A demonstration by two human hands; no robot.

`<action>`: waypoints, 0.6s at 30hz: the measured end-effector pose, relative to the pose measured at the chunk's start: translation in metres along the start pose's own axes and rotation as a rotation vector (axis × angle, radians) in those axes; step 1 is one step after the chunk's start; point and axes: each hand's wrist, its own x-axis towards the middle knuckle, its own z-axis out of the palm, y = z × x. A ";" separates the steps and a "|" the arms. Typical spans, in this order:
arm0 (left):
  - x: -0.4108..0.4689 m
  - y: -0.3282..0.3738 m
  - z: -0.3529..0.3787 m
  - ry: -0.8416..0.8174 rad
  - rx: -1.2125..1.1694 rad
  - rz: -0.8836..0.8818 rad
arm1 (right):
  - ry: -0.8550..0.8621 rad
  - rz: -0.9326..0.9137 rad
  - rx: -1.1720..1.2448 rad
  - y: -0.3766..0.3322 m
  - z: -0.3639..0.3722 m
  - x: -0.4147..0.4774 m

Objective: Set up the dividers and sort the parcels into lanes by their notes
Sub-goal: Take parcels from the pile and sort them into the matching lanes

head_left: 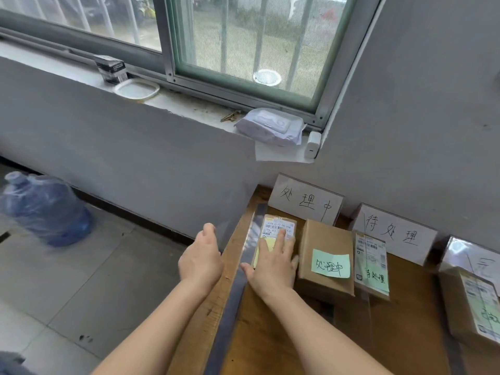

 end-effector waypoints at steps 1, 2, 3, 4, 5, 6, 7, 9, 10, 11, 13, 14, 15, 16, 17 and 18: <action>-0.001 0.003 -0.001 0.003 -0.003 0.026 | 0.001 0.014 0.039 0.000 0.001 0.000; -0.002 0.005 -0.002 0.005 -0.009 0.046 | 0.010 0.029 0.071 0.001 0.002 -0.001; -0.003 0.007 -0.002 0.003 -0.017 0.063 | 0.028 0.043 0.101 0.002 0.002 -0.001; -0.004 0.008 -0.001 -0.002 -0.028 0.076 | 0.054 0.056 0.134 0.003 0.001 -0.002; -0.005 0.008 -0.001 -0.009 -0.042 0.084 | 0.090 0.072 0.173 0.004 -0.001 -0.003; -0.005 0.009 -0.001 -0.013 -0.056 0.090 | 0.132 0.092 0.211 0.004 -0.003 -0.003; -0.006 0.009 -0.001 -0.013 -0.067 0.094 | 0.177 0.111 0.242 0.004 -0.005 -0.003; -0.008 0.011 -0.001 -0.005 -0.083 0.108 | 0.256 0.118 0.274 0.002 -0.009 -0.002; -0.008 0.012 -0.001 0.000 -0.088 0.116 | 0.281 0.104 0.278 0.002 -0.009 -0.001; -0.010 0.013 -0.001 0.006 -0.095 0.124 | 0.291 0.087 0.277 0.001 -0.009 0.000; -0.011 0.015 -0.003 0.013 -0.116 0.142 | 0.282 0.067 0.262 0.002 -0.007 0.003; -0.012 0.015 -0.003 0.014 -0.128 0.152 | 0.268 0.064 0.251 0.003 -0.006 0.005; -0.013 0.015 -0.003 0.013 -0.137 0.159 | 0.249 0.065 0.238 0.004 -0.004 0.006; -0.013 0.014 -0.004 0.011 -0.142 0.163 | 0.226 0.067 0.227 0.005 -0.002 0.007; -0.014 0.013 -0.005 0.006 -0.144 0.165 | 0.205 0.067 0.220 0.007 0.000 0.008; -0.015 0.012 -0.005 0.001 -0.140 0.167 | 0.192 0.065 0.220 0.008 0.002 0.008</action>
